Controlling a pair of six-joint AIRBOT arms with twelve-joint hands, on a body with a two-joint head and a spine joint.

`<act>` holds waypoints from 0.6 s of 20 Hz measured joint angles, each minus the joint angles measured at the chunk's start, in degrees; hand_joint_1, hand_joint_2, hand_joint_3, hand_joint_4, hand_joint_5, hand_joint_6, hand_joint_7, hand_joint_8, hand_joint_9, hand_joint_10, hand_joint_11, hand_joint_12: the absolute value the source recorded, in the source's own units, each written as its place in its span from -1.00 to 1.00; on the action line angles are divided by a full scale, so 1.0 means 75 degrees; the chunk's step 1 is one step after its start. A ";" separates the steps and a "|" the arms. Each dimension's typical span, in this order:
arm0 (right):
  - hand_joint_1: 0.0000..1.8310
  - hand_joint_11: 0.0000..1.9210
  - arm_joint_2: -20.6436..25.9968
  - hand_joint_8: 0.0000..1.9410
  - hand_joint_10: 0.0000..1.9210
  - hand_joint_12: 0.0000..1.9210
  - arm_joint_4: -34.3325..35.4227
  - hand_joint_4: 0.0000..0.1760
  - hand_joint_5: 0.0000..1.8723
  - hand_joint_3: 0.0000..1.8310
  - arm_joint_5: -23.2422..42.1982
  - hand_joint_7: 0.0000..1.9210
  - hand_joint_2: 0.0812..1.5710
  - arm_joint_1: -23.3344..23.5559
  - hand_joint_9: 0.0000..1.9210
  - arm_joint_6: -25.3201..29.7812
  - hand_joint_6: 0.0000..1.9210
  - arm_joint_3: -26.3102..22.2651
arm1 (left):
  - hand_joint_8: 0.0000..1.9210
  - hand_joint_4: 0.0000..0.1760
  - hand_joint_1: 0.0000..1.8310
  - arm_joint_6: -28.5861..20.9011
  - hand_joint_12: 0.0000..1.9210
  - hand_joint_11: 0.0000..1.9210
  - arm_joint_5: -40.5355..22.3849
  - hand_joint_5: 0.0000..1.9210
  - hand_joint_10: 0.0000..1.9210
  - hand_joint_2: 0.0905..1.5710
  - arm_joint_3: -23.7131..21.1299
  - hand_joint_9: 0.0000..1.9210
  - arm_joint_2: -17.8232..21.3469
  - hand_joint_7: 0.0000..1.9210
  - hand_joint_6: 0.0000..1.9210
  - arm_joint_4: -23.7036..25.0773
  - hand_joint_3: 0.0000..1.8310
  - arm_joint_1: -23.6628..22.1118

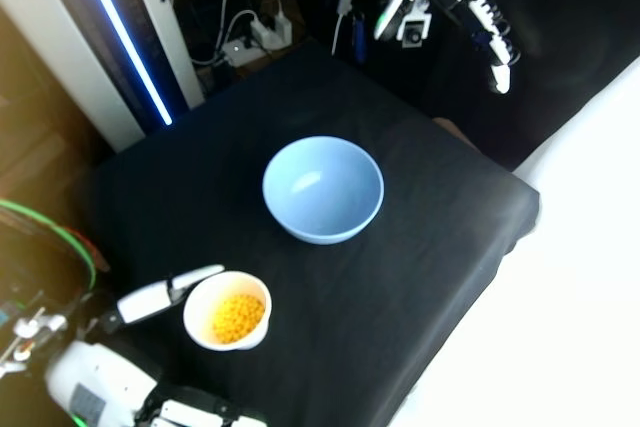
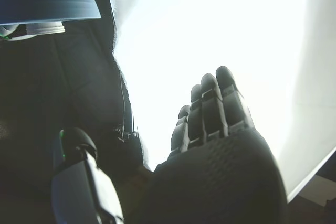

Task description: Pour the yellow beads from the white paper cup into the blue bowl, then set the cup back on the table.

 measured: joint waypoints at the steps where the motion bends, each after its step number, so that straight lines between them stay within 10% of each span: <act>1: -0.14 -1.00 -0.0041 -1.00 -1.00 -1.00 -0.0032 -1.00 -0.77 -0.99 0.0000 -0.99 -0.31 0.0003 -1.00 0.0000 -0.99 0.0000 | -1.00 0.21 -0.52 0.0003 -0.65 -0.84 0.0009 -0.96 -0.99 -0.06 0.0003 -0.70 -0.0009 -0.77 -0.99 0.0000 -1.00 0.0000; 7: -0.23 -1.00 -0.0093 -1.00 -1.00 -0.80 -0.0090 -1.00 -0.70 -0.99 -0.0047 -0.88 -0.35 0.0149 -1.00 0.0000 -1.00 0.0003 | -1.00 0.54 -0.51 0.0003 -0.64 -0.82 0.0050 -0.94 -0.99 -0.06 0.0012 -0.69 -0.0047 -0.76 -0.99 0.0015 -1.00 0.0000; 12: -0.25 -1.00 -0.0175 -0.99 -0.97 -0.23 -0.0312 -1.00 -0.62 -1.00 -0.0026 -0.70 -0.38 0.0230 -0.85 0.0099 -1.00 0.0052 | -1.00 0.29 -0.48 0.0006 -0.63 -0.81 0.0070 -0.93 -0.99 -0.08 0.0017 -0.68 -0.0087 -0.76 -0.99 0.0015 -1.00 0.0000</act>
